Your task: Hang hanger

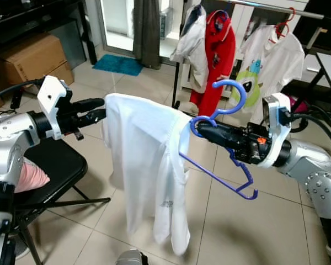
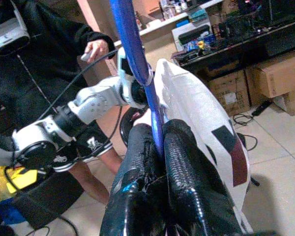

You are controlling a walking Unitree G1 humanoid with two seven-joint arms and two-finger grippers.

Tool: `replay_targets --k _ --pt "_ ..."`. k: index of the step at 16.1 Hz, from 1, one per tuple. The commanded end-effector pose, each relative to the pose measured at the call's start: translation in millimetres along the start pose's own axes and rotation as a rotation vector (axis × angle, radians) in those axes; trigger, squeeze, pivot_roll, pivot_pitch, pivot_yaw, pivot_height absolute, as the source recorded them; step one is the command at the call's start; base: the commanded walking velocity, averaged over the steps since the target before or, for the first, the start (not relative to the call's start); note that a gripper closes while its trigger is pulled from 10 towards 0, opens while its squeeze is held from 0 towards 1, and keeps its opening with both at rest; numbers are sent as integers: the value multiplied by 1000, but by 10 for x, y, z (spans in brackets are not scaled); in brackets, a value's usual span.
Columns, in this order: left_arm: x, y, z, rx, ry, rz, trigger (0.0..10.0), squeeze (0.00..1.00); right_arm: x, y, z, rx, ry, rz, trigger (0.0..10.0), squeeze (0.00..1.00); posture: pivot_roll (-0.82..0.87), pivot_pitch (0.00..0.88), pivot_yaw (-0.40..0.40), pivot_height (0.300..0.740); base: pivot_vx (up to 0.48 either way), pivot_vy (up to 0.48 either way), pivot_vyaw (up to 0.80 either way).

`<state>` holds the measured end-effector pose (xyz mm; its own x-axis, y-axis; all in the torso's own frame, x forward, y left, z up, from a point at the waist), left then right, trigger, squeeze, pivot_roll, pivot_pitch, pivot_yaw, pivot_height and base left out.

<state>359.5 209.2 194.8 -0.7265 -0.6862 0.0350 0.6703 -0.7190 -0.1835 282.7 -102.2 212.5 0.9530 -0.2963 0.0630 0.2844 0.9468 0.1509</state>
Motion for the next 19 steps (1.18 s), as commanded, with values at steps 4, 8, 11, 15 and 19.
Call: replay_targets --k 4,8,11,15,19 --pt "71 121 6 -4 6 -93 0 0 -11 -20 165 43 -22 26 10000 0 110 0 -35 740 0 0 0" --pt "105 136 -8 -8 0 -134 0 0 4 -14 181 50 -23 23 10000 0 114 0 -33 740 0 0 0" --pt "103 139 -12 0 -3 -139 0 0 10 -8 166 51 -23 18 10000 0 116 0 -33 740 0 0 0" --pt "73 140 12 25 -10 -121 0 0 37 -8 176 57 -26 4 10000 0 118 0 -34 740 0 0 0" --pt "29 124 63 63 -11 -94 0 0 54 -20 176 60 -28 -6 10000 0 118 0 -34 740 0 0 0"
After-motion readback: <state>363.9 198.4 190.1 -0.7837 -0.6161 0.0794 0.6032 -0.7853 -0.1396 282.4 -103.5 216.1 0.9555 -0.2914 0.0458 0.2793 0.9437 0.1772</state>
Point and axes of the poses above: a point about 5 cm out from each wrist's last joint towards the gripper, its own y axis pointing out of the wrist towards the gripper, its own z axis along the axis of the wrist's last joint, x = y × z, the point moved 6 cm from there along y, pointing out of the wrist towards the gripper, and after that the axes turned 14 degrees about -y, right-handed, at the moved point
